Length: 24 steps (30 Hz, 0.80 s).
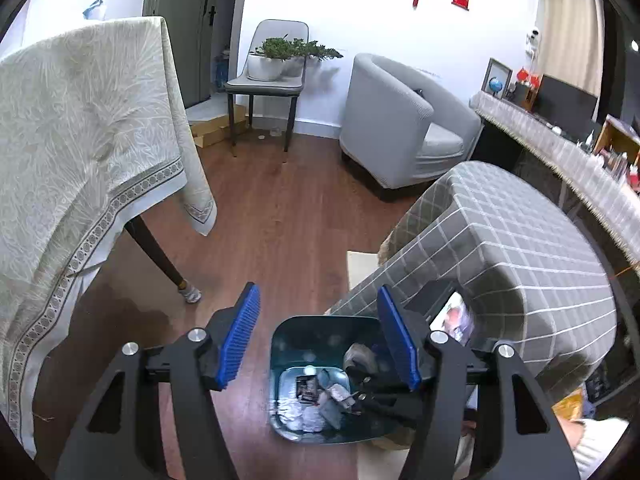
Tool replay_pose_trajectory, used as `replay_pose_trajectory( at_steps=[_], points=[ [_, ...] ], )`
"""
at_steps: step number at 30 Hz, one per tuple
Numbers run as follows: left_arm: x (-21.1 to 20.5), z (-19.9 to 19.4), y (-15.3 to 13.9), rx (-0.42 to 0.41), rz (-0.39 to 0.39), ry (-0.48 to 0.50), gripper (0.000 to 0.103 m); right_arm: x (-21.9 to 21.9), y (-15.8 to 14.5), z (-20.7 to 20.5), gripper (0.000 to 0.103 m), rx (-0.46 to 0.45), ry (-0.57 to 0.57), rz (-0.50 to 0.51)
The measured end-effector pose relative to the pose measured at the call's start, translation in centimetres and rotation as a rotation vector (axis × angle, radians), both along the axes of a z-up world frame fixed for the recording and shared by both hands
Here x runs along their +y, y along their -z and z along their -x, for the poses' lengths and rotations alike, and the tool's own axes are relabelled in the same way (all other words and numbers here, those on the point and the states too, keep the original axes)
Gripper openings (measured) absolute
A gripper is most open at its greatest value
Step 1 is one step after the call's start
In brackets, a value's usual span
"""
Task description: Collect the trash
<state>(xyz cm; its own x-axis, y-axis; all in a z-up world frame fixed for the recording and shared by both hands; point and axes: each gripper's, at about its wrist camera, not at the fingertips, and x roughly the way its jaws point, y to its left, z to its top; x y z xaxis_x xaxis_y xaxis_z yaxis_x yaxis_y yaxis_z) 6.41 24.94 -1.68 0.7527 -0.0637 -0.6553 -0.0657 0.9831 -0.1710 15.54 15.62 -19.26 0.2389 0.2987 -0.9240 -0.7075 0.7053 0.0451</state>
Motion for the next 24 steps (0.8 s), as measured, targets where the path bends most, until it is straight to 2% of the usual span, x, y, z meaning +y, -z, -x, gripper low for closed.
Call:
replay_pose_trajectory(
  at_steps=[3, 6, 8, 10, 11, 13, 17, 19, 21, 24],
  points=[
    [0.2, 0.2, -0.8, -0.015, 0.015, 0.008, 0.070, -0.3, -0.1, 0.3, 0.058, 0.007, -0.013, 0.017],
    [-0.1, 0.6, -2.0, -0.038, -0.024, 0.001, 0.079, -0.6, -1.4, 0.7, 0.058, -0.008, -0.023, -0.003],
    [0.1, 0.9, -3.1, -0.062, 0.008, 0.001, 0.083, -1.0, -2.8, 1.4, 0.058, -0.039, -0.034, -0.021],
    [0.1, 1.3, -4.4, -0.102, 0.019, -0.023, 0.091, -1.7, -4.7, 1.9, 0.060, -0.078, -0.033, -0.055],
    [0.0, 1.5, -5.1, -0.124, 0.016, -0.028, 0.093, -2.1, -6.0, 2.2, 0.064, -0.106, -0.026, -0.077],
    [-0.7, 1.8, -7.0, -0.166, -0.009, -0.033, 0.097, -3.3, -8.6, 2.8, 0.081, -0.152, 0.006, -0.132],
    [-2.9, 3.5, -9.4, -0.242, -0.067, -0.035, 0.100, -7.3, -13.6, 4.5, 0.086, -0.242, 0.073, -0.219],
    [-3.7, 4.4, -9.8, -0.258, -0.010, 0.024, 0.100, -9.4, -15.5, 5.0, 0.092, -0.294, 0.098, -0.222],
    [-4.2, 4.6, -9.8, -0.240, 0.038, 0.047, 0.100, -11.8, -17.4, 5.1, 0.092, -0.336, 0.133, -0.227],
    [-5.8, 4.6, -9.9, -0.198, -0.048, -0.025, 0.100, -15.1, -19.1, 4.9, 0.098, -0.384, 0.191, -0.236]
  ],
)
